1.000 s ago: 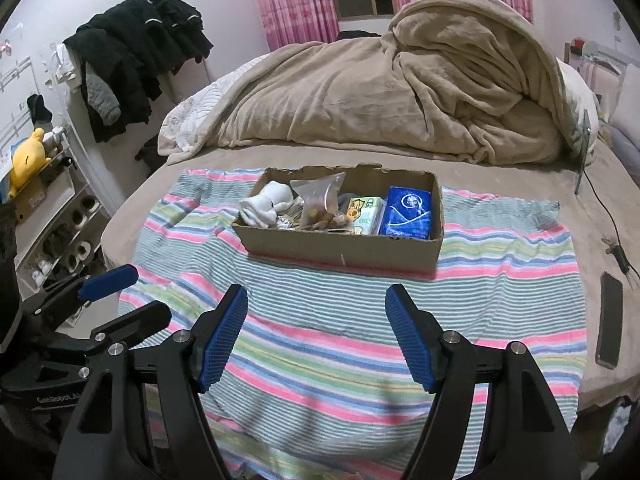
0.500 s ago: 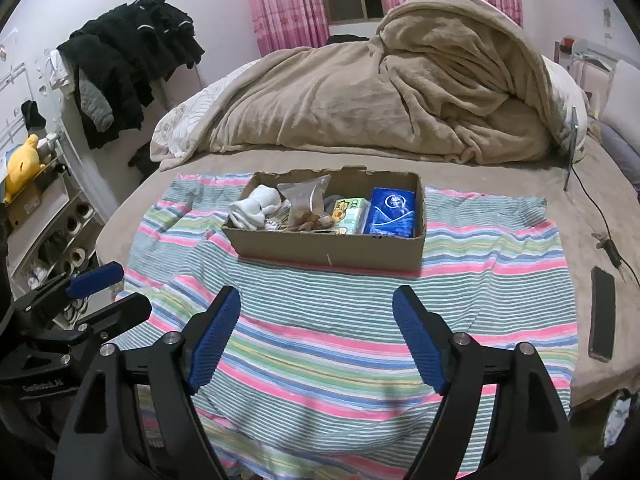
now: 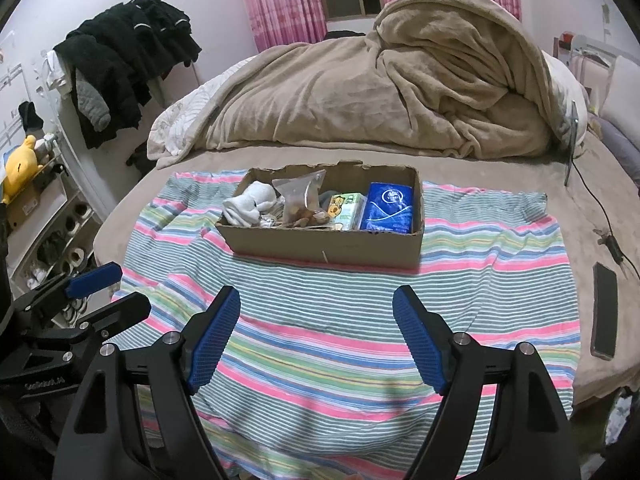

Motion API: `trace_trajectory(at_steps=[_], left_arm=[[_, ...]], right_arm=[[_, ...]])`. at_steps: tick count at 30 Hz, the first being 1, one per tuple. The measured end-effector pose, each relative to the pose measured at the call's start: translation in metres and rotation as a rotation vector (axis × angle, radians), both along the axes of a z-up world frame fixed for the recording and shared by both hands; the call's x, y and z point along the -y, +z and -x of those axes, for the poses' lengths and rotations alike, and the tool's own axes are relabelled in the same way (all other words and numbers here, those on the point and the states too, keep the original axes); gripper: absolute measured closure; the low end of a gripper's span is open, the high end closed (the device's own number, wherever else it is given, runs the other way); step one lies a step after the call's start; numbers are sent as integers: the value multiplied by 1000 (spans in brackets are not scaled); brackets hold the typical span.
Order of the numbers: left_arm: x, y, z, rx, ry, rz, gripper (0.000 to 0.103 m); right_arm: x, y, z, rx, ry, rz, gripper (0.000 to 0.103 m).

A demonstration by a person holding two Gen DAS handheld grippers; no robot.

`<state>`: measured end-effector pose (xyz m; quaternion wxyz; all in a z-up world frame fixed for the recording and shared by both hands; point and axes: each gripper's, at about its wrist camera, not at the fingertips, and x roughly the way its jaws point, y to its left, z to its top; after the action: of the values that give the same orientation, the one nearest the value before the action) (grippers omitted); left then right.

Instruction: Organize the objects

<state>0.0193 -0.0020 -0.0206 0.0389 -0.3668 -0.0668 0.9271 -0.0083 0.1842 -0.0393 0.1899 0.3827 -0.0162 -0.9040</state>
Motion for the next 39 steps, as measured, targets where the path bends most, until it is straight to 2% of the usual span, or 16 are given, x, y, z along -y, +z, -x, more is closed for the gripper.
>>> trace_trajectory(at_steps=[10, 34, 36, 37, 39], left_arm=[[-5, 2, 0, -24, -20, 17, 26], [4, -13, 18, 10, -3, -5, 26], [5, -15, 22, 11, 0, -12, 23], [5, -18, 25, 15, 0, -19, 18], [5, -21, 28, 20, -5, -22, 18]], right_arm=[[1, -3, 2, 6, -1, 2, 21], [-1, -14, 14, 25, -16, -3, 21], [-1, -15, 17, 29, -20, -3, 21], [-2, -16, 18, 31, -22, -3, 21], [-3, -17, 20, 34, -25, -4, 21]])
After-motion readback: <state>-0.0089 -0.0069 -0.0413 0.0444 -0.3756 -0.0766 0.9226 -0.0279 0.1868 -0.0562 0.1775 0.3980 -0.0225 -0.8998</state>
